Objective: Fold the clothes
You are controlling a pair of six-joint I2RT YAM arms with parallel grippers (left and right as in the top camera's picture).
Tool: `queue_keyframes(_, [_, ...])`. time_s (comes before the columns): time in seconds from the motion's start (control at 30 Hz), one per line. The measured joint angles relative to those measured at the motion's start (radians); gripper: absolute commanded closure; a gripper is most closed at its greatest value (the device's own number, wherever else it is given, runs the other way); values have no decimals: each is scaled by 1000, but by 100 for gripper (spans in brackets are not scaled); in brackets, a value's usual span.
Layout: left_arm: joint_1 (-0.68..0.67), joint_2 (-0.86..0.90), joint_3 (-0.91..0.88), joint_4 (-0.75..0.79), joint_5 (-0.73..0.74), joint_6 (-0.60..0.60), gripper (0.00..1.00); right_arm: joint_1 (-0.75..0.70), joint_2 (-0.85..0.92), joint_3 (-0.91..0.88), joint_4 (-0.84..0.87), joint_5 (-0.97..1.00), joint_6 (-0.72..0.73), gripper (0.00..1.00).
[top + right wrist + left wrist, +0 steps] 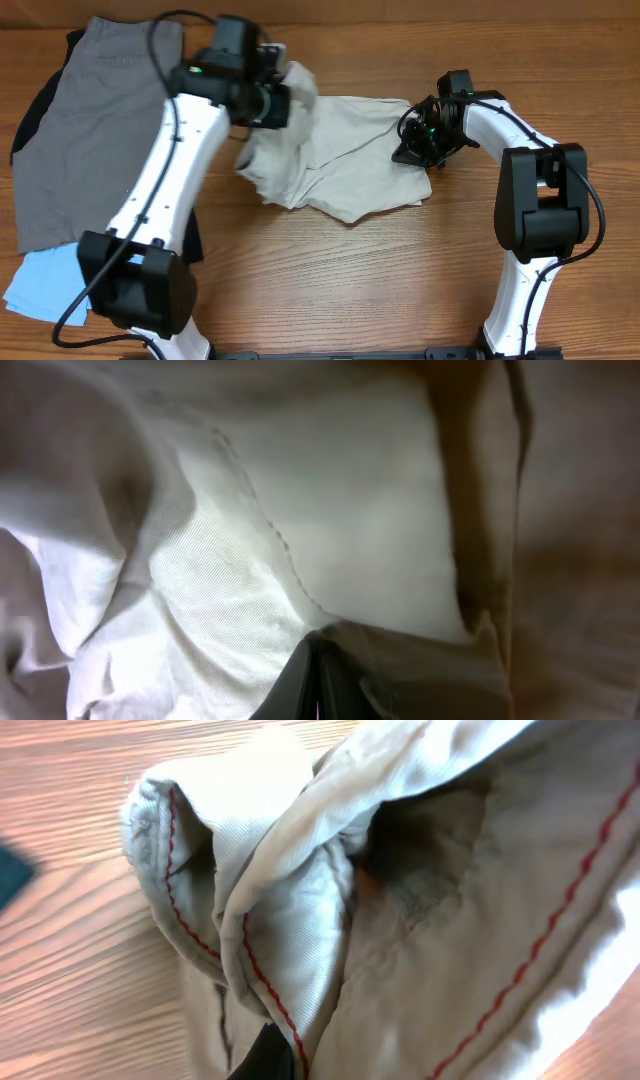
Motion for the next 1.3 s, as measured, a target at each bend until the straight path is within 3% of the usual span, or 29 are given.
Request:
queue_keyframes(0.33, [-184, 53, 0, 150, 0, -98, 96, 0, 0, 0, 0, 0, 0, 96])
queue_keyframes(0.73, [-255, 172, 0, 286, 0, -199, 92, 0, 0, 0, -1, 0, 0, 96])
queue_keyframes(0.83, [-261, 203, 0, 318, 1, -231, 75, 0, 0, 0, 0, 0, 0, 96])
queue_keyframes(0.9, [-264, 220, 0, 339, 5, -258, 39, 0, 0, 0, 0, 0, 0, 96])
queue_keyframes(1.0, [-270, 228, 0, 373, 14, -278, 5, 0, 0, 0, 0, -1, 0, 96])
queue_keyframes(1.03, [-274, 228, 0, 378, 16, -285, 0, 0, 0, 0, 0, -5, 0, 96])
queue_keyframes(1.3, [-281, 228, 3, 384, 20, -306, 0, -32, 32, 60, -117, -61, -1, 96])
